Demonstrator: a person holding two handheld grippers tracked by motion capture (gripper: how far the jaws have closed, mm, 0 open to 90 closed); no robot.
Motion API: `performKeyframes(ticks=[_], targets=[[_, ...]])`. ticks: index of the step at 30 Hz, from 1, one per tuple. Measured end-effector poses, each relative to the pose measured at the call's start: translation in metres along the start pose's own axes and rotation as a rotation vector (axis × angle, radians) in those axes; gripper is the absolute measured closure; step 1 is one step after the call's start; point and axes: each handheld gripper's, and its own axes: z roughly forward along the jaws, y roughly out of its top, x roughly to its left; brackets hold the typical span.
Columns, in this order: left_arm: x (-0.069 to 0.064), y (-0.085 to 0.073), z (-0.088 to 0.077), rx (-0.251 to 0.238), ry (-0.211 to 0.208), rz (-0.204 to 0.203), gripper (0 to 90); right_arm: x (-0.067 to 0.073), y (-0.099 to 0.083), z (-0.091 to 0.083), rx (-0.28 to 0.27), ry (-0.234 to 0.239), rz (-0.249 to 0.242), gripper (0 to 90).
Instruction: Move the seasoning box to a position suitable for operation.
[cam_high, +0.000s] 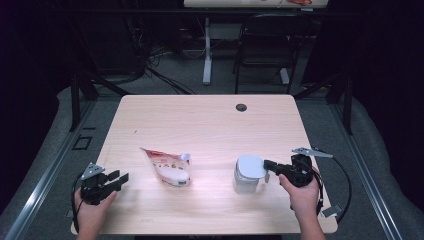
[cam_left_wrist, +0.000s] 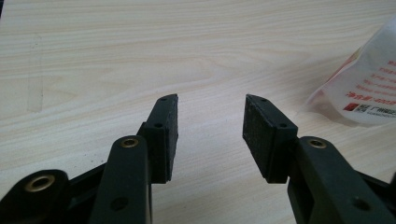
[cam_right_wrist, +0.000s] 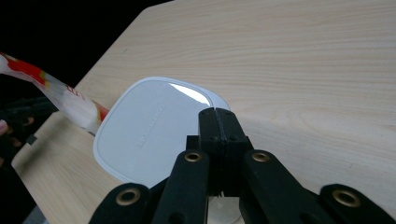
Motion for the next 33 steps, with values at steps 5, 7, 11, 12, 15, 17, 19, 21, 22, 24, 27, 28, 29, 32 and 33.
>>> performKeyframes(ticks=[5, 7, 11, 12, 15, 17, 19, 21, 22, 24, 27, 28, 29, 32, 33], targets=[[-0.001, 0.000, 0.001, 0.009, 0.000, 0.008, 55.6, -0.004, -0.002, -0.001, -0.010, 0.025, 0.024, 90.0], [-0.001, 0.000, 0.001, 0.008, 0.004, 0.013, 55.7, -0.003, -0.002, -0.001, -0.008, 0.018, 0.018, 90.0], [-0.001, 0.000, 0.001, 0.008, 0.003, 0.017, 55.7, -0.005, -0.003, -0.001, -0.012, 0.025, 0.031, 90.0], [-0.001, 0.000, 0.001, 0.008, 0.002, 0.013, 55.7, -0.006, -0.003, -0.001, -0.012, 0.025, 0.034, 90.0], [0.000, 0.000, 0.002, 0.009, 0.002, 0.012, 55.7, -0.007, -0.004, -0.002, -0.012, 0.025, 0.039, 90.0], [0.000, 0.000, 0.001, 0.007, 0.002, 0.011, 55.6, -0.008, -0.004, -0.002, -0.015, 0.018, 0.045, 90.0], [0.000, 0.000, 0.002, 0.007, 0.002, 0.011, 55.7, -0.010, -0.005, -0.003, -0.015, 0.021, 0.048, 90.0], [-0.001, 0.000, 0.002, 0.012, 0.003, 0.012, 55.6, -0.011, -0.005, -0.003, -0.018, 0.028, 0.058, 90.0], [-0.001, 0.000, 0.002, 0.013, 0.004, 0.014, 55.7, -0.011, -0.005, -0.003, -0.020, 0.034, 0.061, 90.0], [-0.001, 0.000, 0.002, 0.011, 0.003, 0.016, 55.7, -0.012, -0.005, -0.003, -0.019, 0.036, 0.065, 90.0], [-0.001, 0.000, 0.002, 0.010, 0.004, 0.014, 55.7, -0.012, -0.006, -0.003, -0.019, 0.036, 0.067, 90.0], [-0.001, 0.000, 0.002, 0.010, 0.004, 0.013, 55.6, -0.013, -0.006, -0.003, -0.019, 0.034, 0.067, 90.0], [0.000, 0.000, 0.002, 0.013, 0.004, 0.014, 55.7, -0.013, -0.006, -0.003, -0.018, 0.033, 0.066, 90.0], [0.000, 0.000, 0.002, 0.013, 0.005, 0.014, 55.6, -0.013, -0.006, -0.003, -0.017, 0.031, 0.066, 90.0], [0.000, 0.000, 0.002, 0.012, 0.004, 0.013, 55.7, -0.013, -0.006, -0.003, -0.018, 0.033, 0.067, 90.0]])
